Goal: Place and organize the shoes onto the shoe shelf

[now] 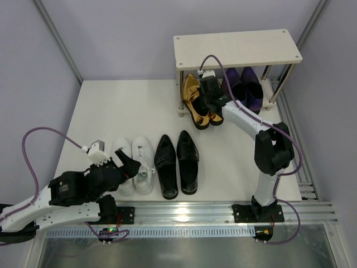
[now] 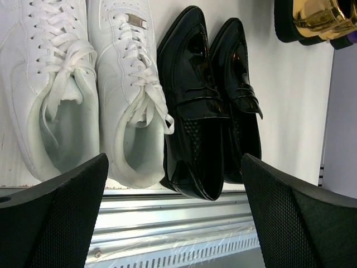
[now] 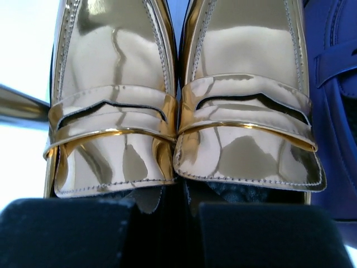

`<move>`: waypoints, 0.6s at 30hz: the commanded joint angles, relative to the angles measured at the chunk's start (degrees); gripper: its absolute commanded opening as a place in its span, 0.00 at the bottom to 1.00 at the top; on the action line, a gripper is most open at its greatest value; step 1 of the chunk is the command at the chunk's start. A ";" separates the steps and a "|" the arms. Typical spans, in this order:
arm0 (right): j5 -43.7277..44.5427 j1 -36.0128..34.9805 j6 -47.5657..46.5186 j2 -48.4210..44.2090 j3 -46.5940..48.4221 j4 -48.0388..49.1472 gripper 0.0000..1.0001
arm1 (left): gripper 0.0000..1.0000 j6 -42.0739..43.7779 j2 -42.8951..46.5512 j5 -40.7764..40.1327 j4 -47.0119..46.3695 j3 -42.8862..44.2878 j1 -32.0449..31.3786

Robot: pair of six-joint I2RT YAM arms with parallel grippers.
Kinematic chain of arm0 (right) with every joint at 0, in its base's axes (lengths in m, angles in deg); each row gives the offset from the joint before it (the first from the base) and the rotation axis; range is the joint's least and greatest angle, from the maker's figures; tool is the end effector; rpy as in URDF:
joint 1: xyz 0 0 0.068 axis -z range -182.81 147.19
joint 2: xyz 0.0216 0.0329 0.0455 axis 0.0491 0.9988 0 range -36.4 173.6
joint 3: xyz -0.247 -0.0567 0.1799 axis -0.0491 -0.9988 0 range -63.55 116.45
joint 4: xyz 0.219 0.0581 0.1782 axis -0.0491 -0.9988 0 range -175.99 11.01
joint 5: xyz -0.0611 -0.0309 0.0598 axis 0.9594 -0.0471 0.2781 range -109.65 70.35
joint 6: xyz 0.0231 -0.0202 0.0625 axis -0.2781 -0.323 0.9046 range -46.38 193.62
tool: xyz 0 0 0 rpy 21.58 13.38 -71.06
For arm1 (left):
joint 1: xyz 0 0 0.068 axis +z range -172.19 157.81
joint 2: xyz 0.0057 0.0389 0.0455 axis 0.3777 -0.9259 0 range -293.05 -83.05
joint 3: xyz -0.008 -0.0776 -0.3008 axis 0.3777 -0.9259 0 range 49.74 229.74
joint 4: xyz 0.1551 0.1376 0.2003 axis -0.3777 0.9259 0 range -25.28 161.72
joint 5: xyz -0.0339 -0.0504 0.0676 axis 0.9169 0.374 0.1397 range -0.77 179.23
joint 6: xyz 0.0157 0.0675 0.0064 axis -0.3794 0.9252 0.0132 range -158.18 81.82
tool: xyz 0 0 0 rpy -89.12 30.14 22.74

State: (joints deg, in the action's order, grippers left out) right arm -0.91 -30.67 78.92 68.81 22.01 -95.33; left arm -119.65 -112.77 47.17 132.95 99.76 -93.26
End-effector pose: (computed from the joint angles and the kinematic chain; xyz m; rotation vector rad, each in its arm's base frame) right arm 0.4333 0.2085 0.2956 -0.2436 2.1471 -0.0273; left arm 0.0586 -0.0541 0.3288 -0.5233 2.1602 -0.6208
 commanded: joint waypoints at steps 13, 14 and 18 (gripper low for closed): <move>0.94 1.31 1.46 5.71 16.93 16.07 0.04 | 0.99 -2.38 0.18 -3.20 2.96 2.10 0.14; 3.03 1.31 2.16 5.19 16.49 16.07 0.04 | 0.99 -2.38 0.10 -3.20 2.79 2.10 0.23; 10.84 0.44 6.56 2.81 12.28 16.07 0.04 | 0.99 -2.46 0.01 -3.38 2.00 1.66 0.23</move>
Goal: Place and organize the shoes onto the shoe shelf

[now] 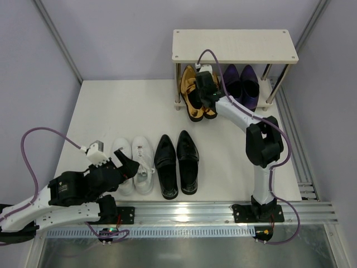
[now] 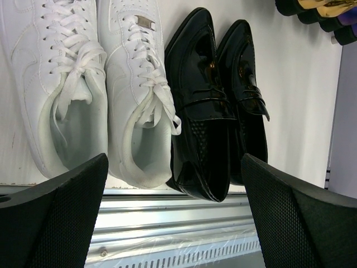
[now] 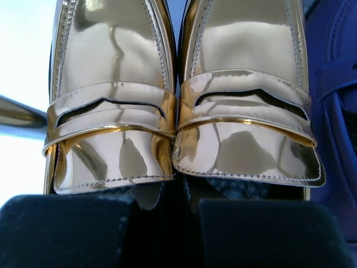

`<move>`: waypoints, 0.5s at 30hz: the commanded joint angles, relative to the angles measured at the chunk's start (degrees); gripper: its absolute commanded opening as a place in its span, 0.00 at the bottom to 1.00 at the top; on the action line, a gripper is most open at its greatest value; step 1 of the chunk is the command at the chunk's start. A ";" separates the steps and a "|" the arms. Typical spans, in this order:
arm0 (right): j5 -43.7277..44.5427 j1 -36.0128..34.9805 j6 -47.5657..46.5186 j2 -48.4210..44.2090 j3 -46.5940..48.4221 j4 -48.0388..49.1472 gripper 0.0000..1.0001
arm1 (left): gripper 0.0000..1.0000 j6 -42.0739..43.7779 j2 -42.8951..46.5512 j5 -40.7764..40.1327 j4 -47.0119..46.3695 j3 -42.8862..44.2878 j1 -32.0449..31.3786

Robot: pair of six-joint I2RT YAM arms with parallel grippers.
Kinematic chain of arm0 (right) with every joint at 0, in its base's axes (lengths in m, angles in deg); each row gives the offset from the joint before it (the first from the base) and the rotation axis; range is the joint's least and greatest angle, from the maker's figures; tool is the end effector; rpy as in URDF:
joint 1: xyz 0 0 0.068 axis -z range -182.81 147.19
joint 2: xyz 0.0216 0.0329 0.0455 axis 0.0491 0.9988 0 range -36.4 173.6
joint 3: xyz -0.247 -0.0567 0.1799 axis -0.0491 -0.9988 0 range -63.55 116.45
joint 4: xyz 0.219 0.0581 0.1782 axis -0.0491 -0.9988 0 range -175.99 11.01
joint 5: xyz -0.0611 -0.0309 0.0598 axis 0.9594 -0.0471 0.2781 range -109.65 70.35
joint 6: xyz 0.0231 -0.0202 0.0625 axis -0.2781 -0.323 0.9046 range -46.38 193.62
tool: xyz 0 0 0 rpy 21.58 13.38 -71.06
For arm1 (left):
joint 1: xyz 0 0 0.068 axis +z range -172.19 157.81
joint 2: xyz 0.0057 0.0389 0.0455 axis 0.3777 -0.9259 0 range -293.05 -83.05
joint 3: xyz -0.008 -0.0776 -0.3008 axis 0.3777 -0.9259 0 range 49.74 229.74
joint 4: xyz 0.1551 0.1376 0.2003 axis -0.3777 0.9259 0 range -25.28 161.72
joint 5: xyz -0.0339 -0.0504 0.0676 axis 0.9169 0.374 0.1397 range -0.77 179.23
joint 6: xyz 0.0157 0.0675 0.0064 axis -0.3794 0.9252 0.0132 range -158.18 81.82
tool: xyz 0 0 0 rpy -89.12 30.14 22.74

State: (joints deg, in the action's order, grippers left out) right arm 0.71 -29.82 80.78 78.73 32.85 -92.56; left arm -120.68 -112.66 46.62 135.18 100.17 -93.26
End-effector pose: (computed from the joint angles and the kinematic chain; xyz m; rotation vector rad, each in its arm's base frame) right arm 0.4850 0.2252 0.2891 -0.1562 2.0896 -0.0203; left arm 0.0575 -0.0497 0.3284 -0.5346 2.1639 -0.5928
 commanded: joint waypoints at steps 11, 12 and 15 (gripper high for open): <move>18.49 -2.18 6.82 -4.04 1.51 19.88 0.04 | 0.99 -0.29 -0.89 -1.51 -1.55 0.98 0.23; 17.70 -2.18 5.42 -2.91 1.16 23.54 0.04 | 0.99 -0.47 -0.54 -1.42 -1.03 0.98 0.23; 17.17 -2.09 5.32 -2.11 1.86 24.54 0.04 | 0.99 -0.91 -0.01 -1.51 -0.41 1.16 0.23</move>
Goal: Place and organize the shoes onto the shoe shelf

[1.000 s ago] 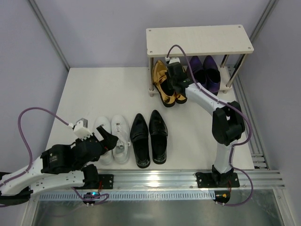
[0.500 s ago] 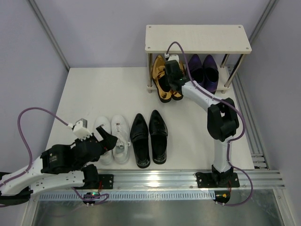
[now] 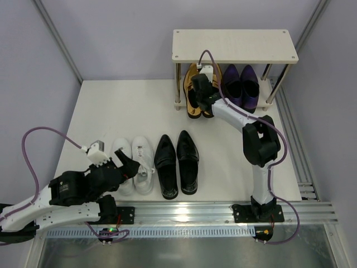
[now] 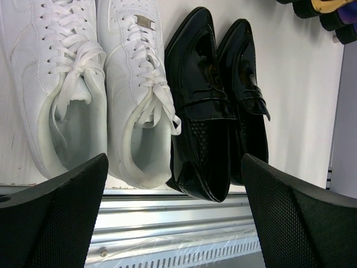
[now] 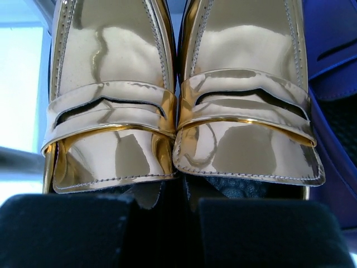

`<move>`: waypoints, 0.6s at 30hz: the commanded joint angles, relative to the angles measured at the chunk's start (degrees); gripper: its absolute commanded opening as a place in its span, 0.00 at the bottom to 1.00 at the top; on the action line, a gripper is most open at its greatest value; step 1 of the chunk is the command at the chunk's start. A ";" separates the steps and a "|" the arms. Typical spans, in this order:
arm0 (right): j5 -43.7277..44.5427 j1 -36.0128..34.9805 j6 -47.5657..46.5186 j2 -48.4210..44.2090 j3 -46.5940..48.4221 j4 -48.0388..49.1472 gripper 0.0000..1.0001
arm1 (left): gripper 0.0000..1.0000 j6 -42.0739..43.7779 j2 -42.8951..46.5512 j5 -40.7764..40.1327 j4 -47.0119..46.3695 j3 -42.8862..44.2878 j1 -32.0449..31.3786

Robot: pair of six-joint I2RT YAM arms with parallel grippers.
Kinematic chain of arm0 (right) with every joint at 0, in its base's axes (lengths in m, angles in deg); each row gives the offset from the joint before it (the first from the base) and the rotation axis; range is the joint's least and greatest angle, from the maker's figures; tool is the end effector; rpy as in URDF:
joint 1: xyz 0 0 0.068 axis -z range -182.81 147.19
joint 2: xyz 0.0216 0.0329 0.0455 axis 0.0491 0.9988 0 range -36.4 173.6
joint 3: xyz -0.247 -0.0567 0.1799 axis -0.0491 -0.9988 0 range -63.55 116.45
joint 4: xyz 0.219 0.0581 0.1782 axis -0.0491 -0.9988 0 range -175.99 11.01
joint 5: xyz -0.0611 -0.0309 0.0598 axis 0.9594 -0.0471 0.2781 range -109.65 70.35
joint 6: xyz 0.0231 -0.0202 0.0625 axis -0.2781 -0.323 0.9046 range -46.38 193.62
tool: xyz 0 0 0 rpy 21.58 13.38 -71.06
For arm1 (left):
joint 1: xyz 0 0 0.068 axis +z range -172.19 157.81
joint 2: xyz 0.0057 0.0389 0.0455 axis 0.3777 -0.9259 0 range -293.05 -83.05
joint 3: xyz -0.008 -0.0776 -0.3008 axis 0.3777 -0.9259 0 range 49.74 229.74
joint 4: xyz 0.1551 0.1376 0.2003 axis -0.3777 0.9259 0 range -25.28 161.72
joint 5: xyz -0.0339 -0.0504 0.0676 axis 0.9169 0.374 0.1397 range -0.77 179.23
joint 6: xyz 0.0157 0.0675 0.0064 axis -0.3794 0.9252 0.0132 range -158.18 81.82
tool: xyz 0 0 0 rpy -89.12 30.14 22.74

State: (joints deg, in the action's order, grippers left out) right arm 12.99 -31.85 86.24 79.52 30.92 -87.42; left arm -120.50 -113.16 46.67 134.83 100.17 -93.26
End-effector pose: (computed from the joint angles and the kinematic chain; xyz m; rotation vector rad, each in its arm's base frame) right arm 0.4821 0.2328 0.2814 0.0493 2.0055 -0.1341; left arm 0.0583 -0.0520 0.3284 -0.5299 2.1664 -0.5887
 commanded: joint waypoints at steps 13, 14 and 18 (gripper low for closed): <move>1.02 0.56 -3.04 3.17 9.94 23.54 0.04 | 0.99 -3.10 2.16 -2.52 3.63 2.12 0.23; 1.02 0.73 -3.04 3.52 10.11 23.54 0.04 | 0.99 -3.37 2.16 -2.61 3.90 2.12 0.23; 1.46 1.17 -3.13 5.02 9.68 23.72 0.04 | 0.99 -3.98 2.42 -2.52 4.51 2.21 0.23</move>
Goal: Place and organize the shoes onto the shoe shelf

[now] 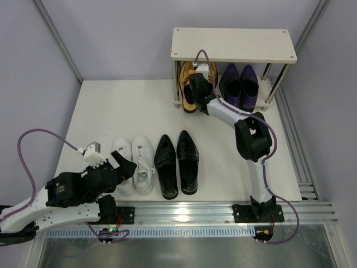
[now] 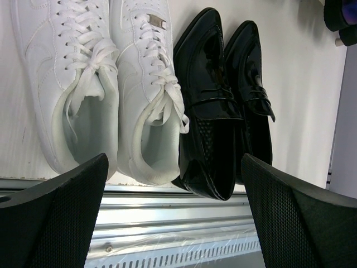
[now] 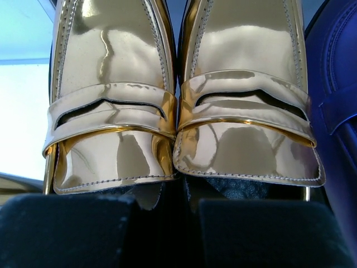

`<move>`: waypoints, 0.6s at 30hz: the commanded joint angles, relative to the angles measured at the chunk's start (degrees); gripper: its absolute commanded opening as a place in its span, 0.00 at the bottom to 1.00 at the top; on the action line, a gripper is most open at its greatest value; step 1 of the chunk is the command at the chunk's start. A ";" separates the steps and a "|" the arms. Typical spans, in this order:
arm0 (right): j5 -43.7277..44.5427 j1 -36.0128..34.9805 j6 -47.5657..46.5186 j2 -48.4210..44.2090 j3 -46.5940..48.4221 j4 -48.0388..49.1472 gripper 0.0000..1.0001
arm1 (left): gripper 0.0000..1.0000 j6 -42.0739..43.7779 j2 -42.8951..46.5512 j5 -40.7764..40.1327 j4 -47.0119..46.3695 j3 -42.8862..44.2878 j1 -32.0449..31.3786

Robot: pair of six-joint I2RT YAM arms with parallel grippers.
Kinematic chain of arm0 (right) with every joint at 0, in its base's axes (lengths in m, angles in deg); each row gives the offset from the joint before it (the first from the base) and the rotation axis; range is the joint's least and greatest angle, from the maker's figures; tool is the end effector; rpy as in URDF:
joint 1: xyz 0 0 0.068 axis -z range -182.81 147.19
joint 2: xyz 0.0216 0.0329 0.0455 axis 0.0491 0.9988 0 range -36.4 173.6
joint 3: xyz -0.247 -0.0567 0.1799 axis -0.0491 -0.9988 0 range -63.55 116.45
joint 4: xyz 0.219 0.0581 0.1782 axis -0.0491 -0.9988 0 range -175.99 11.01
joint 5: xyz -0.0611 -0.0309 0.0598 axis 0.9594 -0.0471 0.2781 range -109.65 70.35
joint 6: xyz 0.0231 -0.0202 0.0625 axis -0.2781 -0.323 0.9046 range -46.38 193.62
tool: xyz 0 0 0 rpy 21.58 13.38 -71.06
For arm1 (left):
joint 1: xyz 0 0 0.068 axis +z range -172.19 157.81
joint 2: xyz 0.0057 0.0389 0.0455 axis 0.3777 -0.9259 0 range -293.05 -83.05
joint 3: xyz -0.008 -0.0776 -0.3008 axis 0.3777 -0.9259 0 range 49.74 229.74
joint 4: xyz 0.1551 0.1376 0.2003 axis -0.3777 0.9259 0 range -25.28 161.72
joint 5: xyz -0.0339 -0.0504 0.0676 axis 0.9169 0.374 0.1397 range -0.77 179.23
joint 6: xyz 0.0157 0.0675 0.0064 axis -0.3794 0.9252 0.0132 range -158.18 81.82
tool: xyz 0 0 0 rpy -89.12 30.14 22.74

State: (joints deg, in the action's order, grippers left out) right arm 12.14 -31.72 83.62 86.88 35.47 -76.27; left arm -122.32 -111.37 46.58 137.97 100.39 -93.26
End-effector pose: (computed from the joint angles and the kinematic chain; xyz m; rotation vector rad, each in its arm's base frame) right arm 0.5168 0.2514 0.2645 0.0498 1.8881 -0.0776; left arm 0.0545 -0.0407 0.3269 -0.5582 2.1696 -0.5833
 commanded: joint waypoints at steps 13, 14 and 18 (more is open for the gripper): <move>4.42 2.36 -1.30 -1.82 1.53 16.09 0.29 | 0.99 -3.05 0.28 -2.17 1.54 1.90 0.23; 4.25 2.45 -1.39 -2.25 0.91 16.26 0.32 | 0.99 -3.05 0.28 -2.08 1.54 1.91 0.23; 3.37 2.45 -2.00 -3.14 0.21 17.32 0.54 | 0.99 -3.22 0.19 -2.26 1.28 1.73 0.23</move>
State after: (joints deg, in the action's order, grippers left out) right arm 13.45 -30.52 81.00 87.76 34.70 -69.76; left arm -123.76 -110.80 46.58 138.96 100.41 -93.26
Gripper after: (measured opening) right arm 0.519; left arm 0.987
